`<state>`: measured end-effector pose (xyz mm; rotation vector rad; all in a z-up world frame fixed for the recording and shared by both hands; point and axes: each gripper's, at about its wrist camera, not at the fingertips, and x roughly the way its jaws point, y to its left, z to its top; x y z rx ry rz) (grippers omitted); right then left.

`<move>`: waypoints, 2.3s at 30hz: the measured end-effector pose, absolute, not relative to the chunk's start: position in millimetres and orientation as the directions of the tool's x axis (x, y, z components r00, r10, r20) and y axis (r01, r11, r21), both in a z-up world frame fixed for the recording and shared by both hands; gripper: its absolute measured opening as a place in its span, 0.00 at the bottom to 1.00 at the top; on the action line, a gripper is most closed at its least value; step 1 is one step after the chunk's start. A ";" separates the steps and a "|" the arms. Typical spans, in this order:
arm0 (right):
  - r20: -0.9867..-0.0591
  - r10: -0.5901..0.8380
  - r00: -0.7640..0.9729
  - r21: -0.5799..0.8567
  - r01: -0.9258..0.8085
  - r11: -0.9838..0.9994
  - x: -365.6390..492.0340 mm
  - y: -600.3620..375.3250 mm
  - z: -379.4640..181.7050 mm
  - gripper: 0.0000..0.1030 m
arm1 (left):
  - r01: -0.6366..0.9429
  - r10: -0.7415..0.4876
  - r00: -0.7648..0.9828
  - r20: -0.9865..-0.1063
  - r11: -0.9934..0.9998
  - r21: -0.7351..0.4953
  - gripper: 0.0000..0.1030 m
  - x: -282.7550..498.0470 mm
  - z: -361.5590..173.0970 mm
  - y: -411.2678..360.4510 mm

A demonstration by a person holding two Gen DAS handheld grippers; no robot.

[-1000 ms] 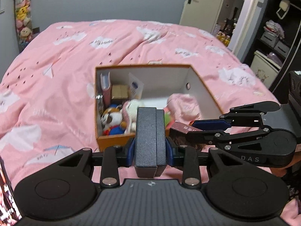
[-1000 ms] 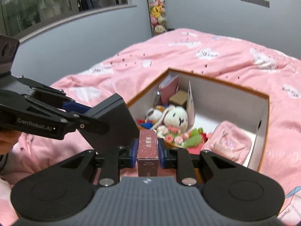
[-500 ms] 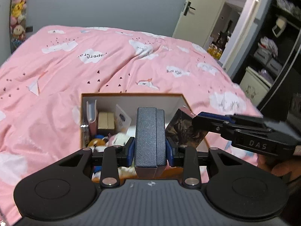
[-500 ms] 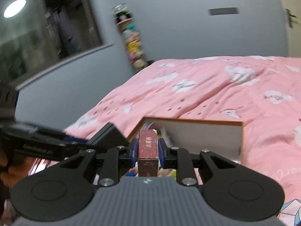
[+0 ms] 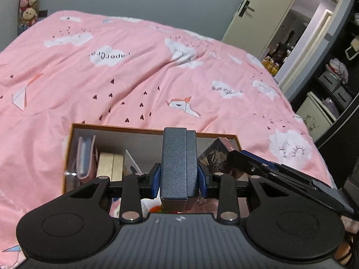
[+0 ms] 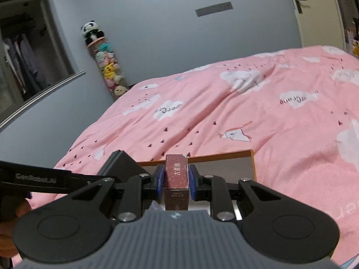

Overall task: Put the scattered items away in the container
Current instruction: 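Carry the black box and photo card box over the container with both tools, then lower both boxes into the container and open both tools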

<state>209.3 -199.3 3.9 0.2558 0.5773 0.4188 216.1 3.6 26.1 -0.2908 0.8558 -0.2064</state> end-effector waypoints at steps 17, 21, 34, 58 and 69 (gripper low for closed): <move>-0.471 0.462 0.752 0.485 -0.216 0.847 246.9 -206.4 -36.9 0.24 | 0.037 -0.094 0.600 -0.794 0.995 -0.090 0.37 260.3 -13.3 -30.4; -0.493 0.445 0.747 0.487 -0.186 0.853 251.8 -201.7 -46.3 0.24 | 0.010 -0.087 0.597 -0.798 0.995 -0.101 0.37 265.9 -22.2 -30.6; -0.528 0.438 0.727 0.475 -0.175 0.862 253.3 -197.5 -60.2 0.24 | -0.010 -0.063 0.565 -0.823 0.996 -0.084 0.37 276.0 -36.8 -35.2; -0.576 0.409 0.708 0.411 -0.182 0.893 255.3 -167.7 -62.2 0.24 | -0.011 -0.114 0.654 -0.748 0.987 -0.159 0.49 230.0 16.1 1.0; -0.605 0.434 0.667 0.352 -0.265 0.898 243.8 -143.3 -55.1 0.01 | -0.017 -0.088 0.626 -0.775 0.992 -0.127 0.49 171.3 21.2 15.7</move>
